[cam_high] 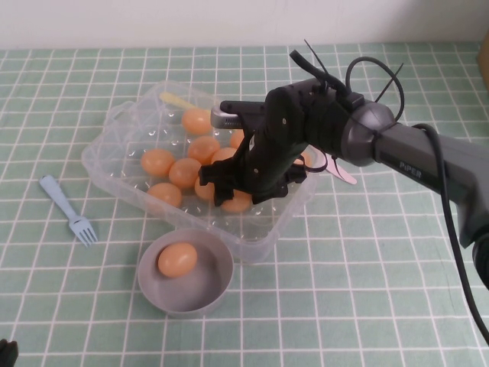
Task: Take an egg out of the egg box
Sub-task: Pick up the egg from the plastic box, then place the egg in the bowl
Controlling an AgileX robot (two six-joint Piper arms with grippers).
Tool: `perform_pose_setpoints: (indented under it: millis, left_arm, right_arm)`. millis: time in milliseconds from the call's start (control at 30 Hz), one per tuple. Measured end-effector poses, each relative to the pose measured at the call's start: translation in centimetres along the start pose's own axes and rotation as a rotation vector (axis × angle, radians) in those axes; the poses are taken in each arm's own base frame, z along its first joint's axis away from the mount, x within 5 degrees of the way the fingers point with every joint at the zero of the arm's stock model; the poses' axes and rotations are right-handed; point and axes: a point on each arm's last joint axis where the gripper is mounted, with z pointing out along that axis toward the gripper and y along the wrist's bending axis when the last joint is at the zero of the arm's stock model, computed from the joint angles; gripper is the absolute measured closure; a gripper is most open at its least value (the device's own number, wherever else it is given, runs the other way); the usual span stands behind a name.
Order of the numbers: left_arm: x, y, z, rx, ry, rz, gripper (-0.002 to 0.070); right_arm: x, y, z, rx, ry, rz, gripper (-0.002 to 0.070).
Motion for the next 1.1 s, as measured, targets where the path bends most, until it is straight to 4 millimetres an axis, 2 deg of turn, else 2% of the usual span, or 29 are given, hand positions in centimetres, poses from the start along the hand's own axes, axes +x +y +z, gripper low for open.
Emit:
perform_pose_setpoints:
  millis: [200,300,367,533,633,700,800,900,1100]
  left_arm:
    - [0.0,0.0,0.0,0.000,0.000,0.000,0.0678]
    - [0.0,0.0,0.0,0.000,0.000,0.000,0.0678]
    - [0.0,0.0,0.0,0.000,0.000,0.000,0.0678]
    - [0.0,0.0,0.0,0.000,0.000,0.000,0.0678]
    - [0.0,0.0,0.0,0.000,0.000,0.000,0.0678]
    - [0.0,0.0,0.0,0.000,0.000,0.000,0.0678]
    - [0.0,0.0,0.0,0.000,0.000,0.000,0.0678]
    - [0.0,0.0,0.0,0.000,0.000,0.000,0.0678]
    - [0.0,0.0,0.0,0.000,0.000,0.000,0.0678]
  right_arm:
    - [0.0,0.0,0.0,0.003,0.001,-0.002,0.0226]
    - [-0.1,0.1,-1.3,0.010,-0.002,-0.015,0.0227]
    - [-0.3,0.4,-3.0,0.012,-0.018,-0.028,0.0227]
    - [-0.4,1.5,-9.1,0.004,-0.082,-0.068,0.0228]
    - [0.9,2.3,-11.9,-0.012,-0.102,-0.109,0.0228]
    - [2.5,2.9,-13.4,-0.026,-0.099,-0.162,0.0228]
    - [5.0,3.8,-13.8,-0.061,-0.061,-0.258,0.0228]
    - [7.0,5.0,-13.1,-0.126,0.004,-0.354,0.0228]
    - [9.0,6.6,-11.0,-0.191,0.098,-0.440,0.0228]
